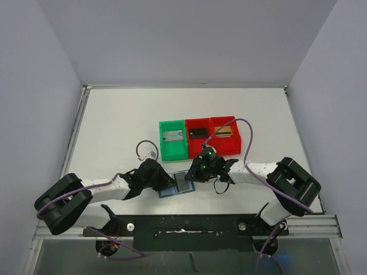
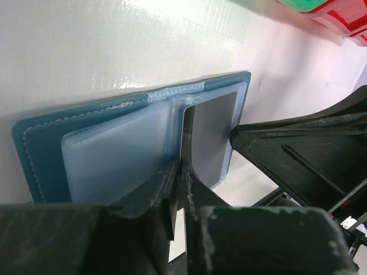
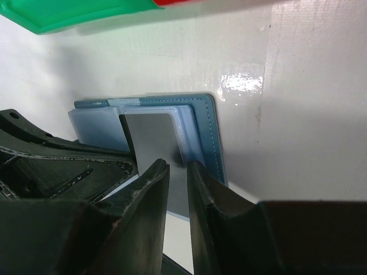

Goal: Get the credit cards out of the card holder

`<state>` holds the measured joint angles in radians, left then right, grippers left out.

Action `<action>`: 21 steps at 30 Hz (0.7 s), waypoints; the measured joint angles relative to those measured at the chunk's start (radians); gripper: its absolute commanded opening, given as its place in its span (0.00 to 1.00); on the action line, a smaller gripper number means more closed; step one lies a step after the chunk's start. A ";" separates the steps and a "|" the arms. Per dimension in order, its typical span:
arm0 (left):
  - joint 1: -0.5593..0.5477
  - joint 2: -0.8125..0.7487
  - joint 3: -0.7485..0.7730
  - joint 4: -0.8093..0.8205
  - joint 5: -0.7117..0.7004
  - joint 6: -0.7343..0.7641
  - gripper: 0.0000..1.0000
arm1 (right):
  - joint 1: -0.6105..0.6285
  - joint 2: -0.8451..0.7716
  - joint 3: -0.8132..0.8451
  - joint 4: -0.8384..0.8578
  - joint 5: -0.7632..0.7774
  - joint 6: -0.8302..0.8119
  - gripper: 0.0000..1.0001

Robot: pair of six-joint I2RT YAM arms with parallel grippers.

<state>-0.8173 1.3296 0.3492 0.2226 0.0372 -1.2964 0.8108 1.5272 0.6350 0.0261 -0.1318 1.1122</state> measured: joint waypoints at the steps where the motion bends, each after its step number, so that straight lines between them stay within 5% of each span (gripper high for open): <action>1: 0.000 0.000 0.000 0.000 0.000 0.000 0.12 | 0.000 0.003 0.000 0.005 -0.003 0.000 0.22; 11: 0.000 0.039 0.002 0.054 0.015 -0.001 0.13 | -0.003 0.005 0.000 0.010 -0.008 -0.001 0.22; 16: 0.000 0.043 0.002 0.061 0.017 0.000 0.01 | -0.005 0.005 0.000 0.010 -0.008 -0.001 0.22; 21: 0.000 0.038 0.002 0.053 0.018 0.000 0.00 | -0.006 0.005 0.000 0.010 -0.007 -0.001 0.22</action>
<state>-0.8173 1.3678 0.3508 0.2756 0.0547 -1.2968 0.8051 1.5318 0.6350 0.0357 -0.1390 1.1110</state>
